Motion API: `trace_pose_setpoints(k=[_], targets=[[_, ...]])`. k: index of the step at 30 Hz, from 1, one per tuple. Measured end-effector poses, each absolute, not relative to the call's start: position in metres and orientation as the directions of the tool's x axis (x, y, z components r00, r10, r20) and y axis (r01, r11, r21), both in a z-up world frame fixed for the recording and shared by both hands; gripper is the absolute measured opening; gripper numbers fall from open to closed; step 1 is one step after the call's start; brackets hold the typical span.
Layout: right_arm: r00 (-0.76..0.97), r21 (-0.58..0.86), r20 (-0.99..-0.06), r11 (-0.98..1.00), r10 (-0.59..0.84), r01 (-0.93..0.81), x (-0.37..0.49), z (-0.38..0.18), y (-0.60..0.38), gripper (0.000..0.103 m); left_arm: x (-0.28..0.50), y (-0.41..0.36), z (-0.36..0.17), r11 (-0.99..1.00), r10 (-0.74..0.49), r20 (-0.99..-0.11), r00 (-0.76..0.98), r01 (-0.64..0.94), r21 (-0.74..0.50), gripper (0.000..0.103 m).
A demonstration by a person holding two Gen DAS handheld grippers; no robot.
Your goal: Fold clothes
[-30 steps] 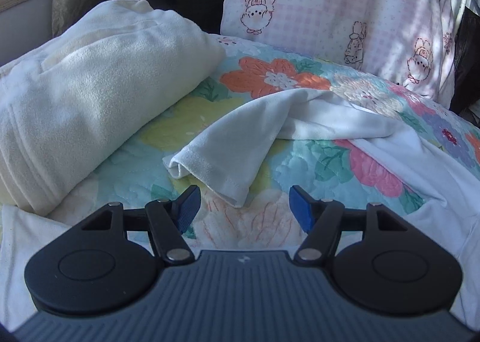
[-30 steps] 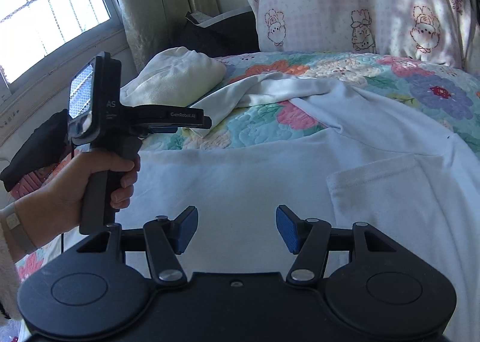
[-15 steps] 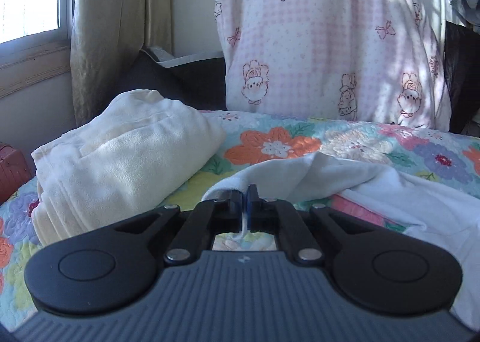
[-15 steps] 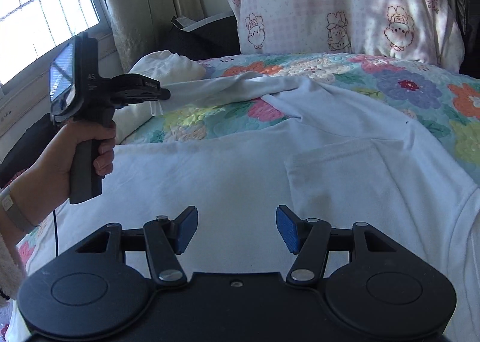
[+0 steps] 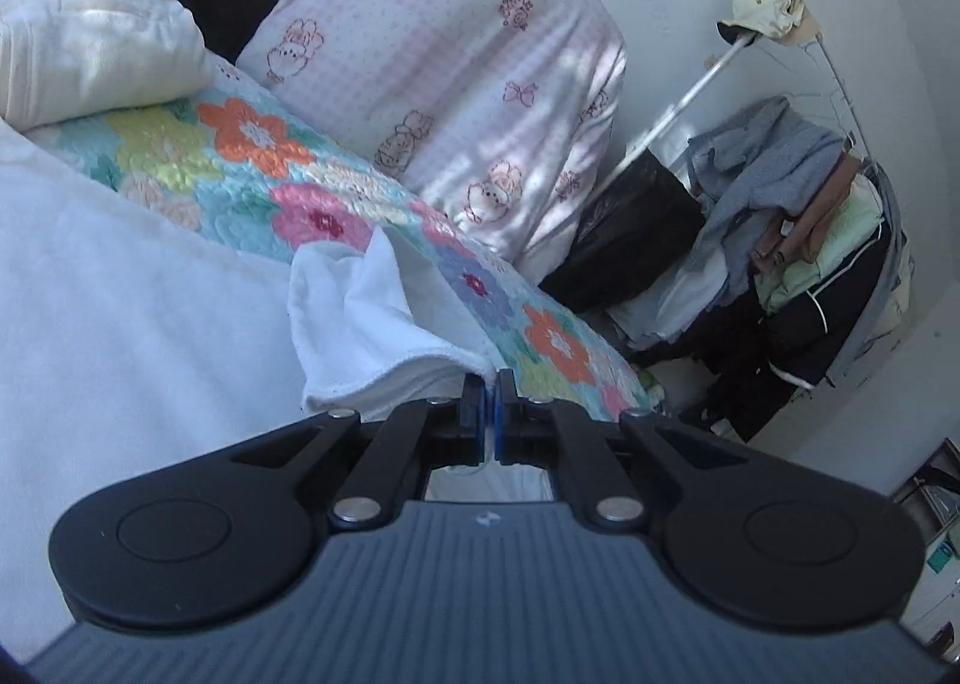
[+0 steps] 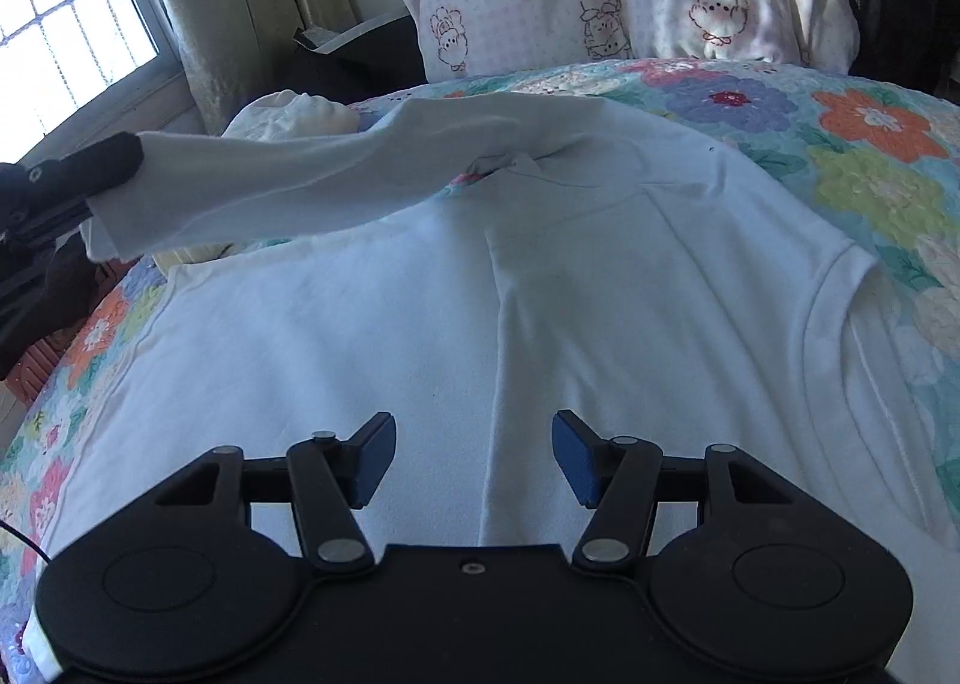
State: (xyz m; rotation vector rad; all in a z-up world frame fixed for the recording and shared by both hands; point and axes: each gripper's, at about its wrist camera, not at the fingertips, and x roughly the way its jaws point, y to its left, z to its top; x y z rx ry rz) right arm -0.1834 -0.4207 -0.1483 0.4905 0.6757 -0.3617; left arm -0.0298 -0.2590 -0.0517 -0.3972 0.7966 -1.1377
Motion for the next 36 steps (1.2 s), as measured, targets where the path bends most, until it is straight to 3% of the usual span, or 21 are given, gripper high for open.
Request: trace_pose_setpoints(k=[6, 10, 15, 20, 23, 27, 32, 36], targets=[[0.729, 0.381, -0.667, 0.773, -0.15, 0.508, -0.225, -0.158, -0.425, 0.063, -0.062, -0.229, -0.097, 0.364, -0.925, -0.366, 0.098, 0.497, -0.788, 0.002], [0.75, 0.453, -0.651, 0.733, -0.116, 0.507, -0.246, -0.166, -0.426, 0.063, -0.069, -0.226, -0.138, 0.342, -0.934, -0.358, 0.006, 0.31, -0.887, 0.002], [0.78, 0.551, -0.622, 0.67, -0.067, 0.497, -0.253, -0.177, -0.429, 0.063, -0.084, -0.234, -0.126, 0.328, -0.932, -0.361, 0.007, 0.44, -0.836, 0.002], [0.842, 0.726, -0.538, 0.493, -0.026, 0.479, -0.269, -0.183, -0.454, 0.063, -0.104, -0.232, -0.086, 0.09, -0.979, -0.171, -0.107, 0.526, -0.846, 0.002], [0.83, 0.716, -0.553, 0.47, -0.067, 0.515, -0.28, -0.182, -0.464, 0.063, -0.115, -0.247, -0.095, 0.132, -0.952, -0.259, -0.163, 0.548, -0.826, 0.002], [0.777, 0.628, -0.621, 0.526, -0.105, 0.573, -0.288, -0.181, -0.461, 0.064, -0.113, -0.267, -0.153, 0.291, -0.869, -0.425, -0.254, 0.433, -0.853, 0.002], [0.78, 0.685, -0.626, 0.48, 0.002, 0.549, -0.308, -0.199, -0.451, 0.064, -0.121, -0.278, -0.146, 0.282, -0.859, -0.453, -0.239, 0.517, -0.808, 0.002], [0.82, 0.737, -0.571, 0.47, 0.05, 0.485, -0.33, -0.193, -0.44, 0.064, -0.129, -0.276, -0.13, 0.2, -0.876, -0.402, -0.265, 0.56, -0.804, 0.002]])
